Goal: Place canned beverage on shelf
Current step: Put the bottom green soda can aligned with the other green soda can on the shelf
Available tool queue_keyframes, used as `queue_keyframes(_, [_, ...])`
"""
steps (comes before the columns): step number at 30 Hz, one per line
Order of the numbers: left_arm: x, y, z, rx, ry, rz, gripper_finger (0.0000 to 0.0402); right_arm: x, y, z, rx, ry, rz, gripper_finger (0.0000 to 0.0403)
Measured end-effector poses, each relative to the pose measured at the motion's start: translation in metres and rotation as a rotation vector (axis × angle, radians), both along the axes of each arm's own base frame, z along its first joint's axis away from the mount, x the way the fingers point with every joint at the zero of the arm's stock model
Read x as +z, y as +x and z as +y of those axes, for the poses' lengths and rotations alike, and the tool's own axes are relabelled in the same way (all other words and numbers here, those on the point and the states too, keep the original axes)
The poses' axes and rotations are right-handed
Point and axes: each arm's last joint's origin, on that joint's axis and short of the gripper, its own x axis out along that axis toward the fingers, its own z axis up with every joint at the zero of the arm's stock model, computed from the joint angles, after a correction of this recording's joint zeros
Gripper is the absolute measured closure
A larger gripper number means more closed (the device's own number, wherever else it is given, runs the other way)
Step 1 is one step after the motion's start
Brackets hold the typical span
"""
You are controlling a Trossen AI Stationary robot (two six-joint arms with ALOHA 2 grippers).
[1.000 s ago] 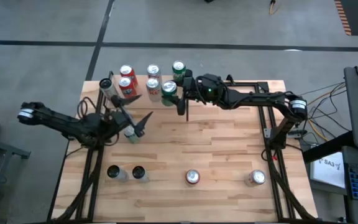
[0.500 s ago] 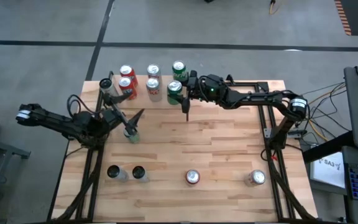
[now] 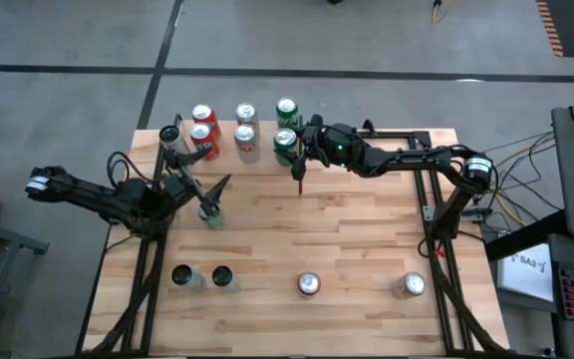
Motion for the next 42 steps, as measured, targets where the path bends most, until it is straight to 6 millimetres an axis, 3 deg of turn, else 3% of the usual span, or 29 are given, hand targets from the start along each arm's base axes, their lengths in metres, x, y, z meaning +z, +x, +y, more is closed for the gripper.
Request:
queue_keyframes(12, [0.005,-0.004,0.001,0.021,0.035,-0.025,0.0041,-0.01,0.005,-0.003,-0.044,0.0,0.007,0.0115])
queue_keyframes(25, [0.017,-0.026,0.006,0.062,0.089,-0.059,0.0041,-0.011,0.006,-0.004,-0.06,0.001,-0.003,0.0115])
queue_keyframes(42, [0.016,-0.027,0.006,0.079,0.104,-0.028,0.0041,-0.013,0.005,-0.004,-0.063,0.035,0.008,0.0115])
